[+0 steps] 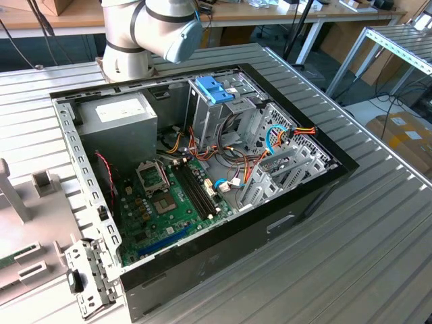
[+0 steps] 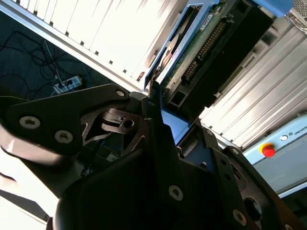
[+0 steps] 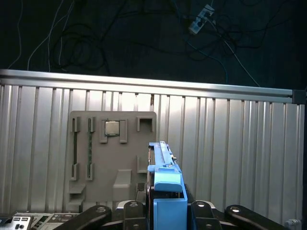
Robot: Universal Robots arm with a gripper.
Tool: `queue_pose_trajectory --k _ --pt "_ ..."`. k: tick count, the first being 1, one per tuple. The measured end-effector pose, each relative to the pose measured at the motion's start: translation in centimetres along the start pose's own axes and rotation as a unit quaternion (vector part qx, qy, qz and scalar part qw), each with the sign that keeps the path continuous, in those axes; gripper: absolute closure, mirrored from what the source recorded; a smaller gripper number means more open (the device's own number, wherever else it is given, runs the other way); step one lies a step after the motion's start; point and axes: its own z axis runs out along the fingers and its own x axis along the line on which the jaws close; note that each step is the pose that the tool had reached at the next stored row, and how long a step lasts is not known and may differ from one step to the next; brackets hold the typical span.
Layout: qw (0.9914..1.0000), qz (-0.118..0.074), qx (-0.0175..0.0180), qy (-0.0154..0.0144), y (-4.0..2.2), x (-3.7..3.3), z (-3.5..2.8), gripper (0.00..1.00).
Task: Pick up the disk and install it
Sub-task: 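Pick up the disk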
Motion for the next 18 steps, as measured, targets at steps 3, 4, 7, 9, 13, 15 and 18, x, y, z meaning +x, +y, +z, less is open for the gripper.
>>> queue_pose_trajectory --k 3,4,7,9,13,15,18 --pt "1.00000 0.000 0.0000 0.0000 -0.35 0.02 -0.02 0.63" --pt "1.00000 0.000 0.0000 0.0000 -0.50 0.02 -0.03 0.63" --pt "1.00000 0.000 0.0000 0.0000 -0.97 0.05 -0.04 0.63" --pt "1.00000 0.000 0.0000 0.0000 -1.20 0.06 -0.05 0.63" --pt "1.00000 0.000 0.0000 0.0000 -1.79 0.09 -0.08 0.63" --pt "1.00000 0.000 0.0000 0.0000 -1.99 0.10 -0.09 0.63" --pt "1.00000 0.000 0.0000 0.0000 -2.49 0.12 -0.12 0.63"
